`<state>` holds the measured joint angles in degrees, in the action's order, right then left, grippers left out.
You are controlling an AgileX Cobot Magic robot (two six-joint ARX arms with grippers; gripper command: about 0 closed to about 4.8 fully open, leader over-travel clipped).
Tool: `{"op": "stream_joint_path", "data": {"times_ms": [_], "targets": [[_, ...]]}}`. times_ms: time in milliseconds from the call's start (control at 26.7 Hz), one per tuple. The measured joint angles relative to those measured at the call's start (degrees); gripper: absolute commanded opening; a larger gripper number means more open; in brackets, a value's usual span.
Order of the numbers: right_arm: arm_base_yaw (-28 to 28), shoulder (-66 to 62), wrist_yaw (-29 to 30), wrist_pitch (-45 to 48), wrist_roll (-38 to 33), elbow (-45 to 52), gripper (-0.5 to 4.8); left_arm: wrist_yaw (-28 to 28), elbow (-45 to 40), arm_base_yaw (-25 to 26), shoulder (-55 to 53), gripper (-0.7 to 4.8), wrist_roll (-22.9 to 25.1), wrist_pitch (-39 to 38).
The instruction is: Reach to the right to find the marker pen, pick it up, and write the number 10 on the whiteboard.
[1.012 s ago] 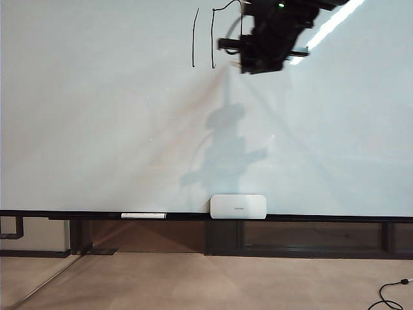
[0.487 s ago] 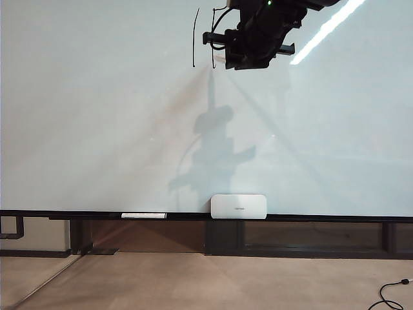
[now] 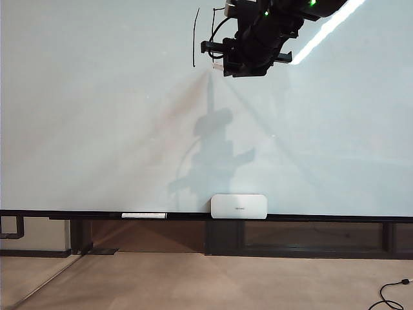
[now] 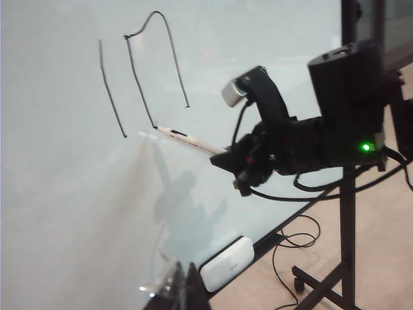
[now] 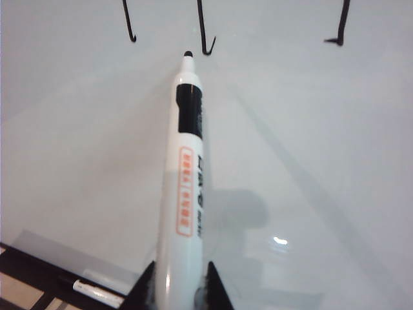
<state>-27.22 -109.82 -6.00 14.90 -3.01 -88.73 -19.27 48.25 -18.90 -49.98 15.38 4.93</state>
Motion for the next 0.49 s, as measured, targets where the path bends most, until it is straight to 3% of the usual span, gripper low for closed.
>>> {"op": "stream_joint_path", "data": {"times_ms": [487], "targets": [[0.6,0.0,0.0,1.4,0.0,0.0,-0.02,-0.1,0.0,0.0,-0.6,-0.06,0.0,-0.9]]}}
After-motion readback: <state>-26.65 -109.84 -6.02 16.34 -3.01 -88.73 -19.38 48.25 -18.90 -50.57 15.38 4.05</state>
